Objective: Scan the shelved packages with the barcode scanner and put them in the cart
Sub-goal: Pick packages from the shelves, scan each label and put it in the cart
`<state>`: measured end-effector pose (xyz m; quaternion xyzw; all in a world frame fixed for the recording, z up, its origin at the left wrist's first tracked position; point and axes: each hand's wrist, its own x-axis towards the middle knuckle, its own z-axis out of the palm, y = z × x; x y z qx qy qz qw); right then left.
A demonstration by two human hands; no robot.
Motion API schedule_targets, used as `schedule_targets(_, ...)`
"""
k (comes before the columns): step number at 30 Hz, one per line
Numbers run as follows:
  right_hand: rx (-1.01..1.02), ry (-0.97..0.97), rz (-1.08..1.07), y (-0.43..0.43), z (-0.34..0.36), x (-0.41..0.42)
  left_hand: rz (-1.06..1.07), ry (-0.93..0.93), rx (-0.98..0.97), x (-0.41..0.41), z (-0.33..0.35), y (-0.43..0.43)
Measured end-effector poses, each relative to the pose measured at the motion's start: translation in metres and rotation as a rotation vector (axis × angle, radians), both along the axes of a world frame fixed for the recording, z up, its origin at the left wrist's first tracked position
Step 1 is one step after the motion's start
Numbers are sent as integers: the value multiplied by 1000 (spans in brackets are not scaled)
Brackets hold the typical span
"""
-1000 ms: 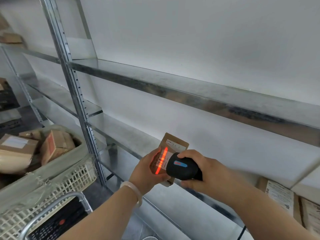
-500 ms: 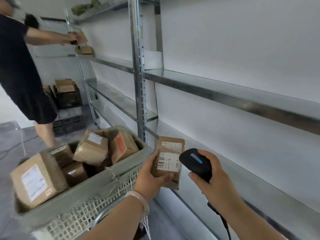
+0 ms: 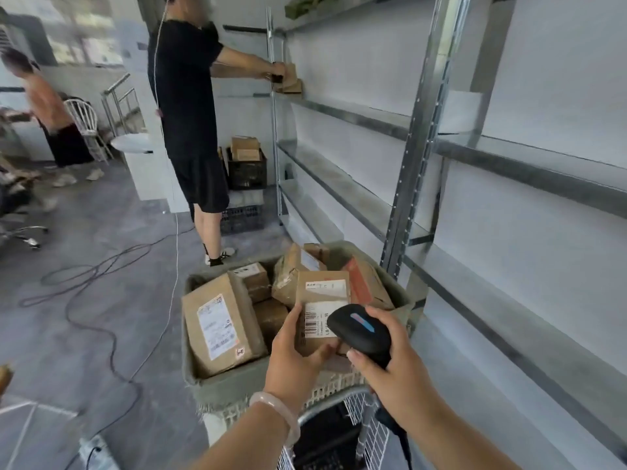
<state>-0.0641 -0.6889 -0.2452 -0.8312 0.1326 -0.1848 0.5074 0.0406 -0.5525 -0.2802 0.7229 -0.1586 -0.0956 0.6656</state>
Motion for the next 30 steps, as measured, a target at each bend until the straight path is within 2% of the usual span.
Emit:
schedule_targets(13,208,104,123,-11,-36,128,193,37,262,96,-49,9)
schedule_targets(21,195,188,227,-38,-64,197,294,96,365,143,-76,-12)
schedule_targets(26,175,234,310,-44,-83,214,342,12,627,147,-90,-14)
schedule_targets(30,161,228,329,-50,-93,215,378,-68,706,142,-89,-19)
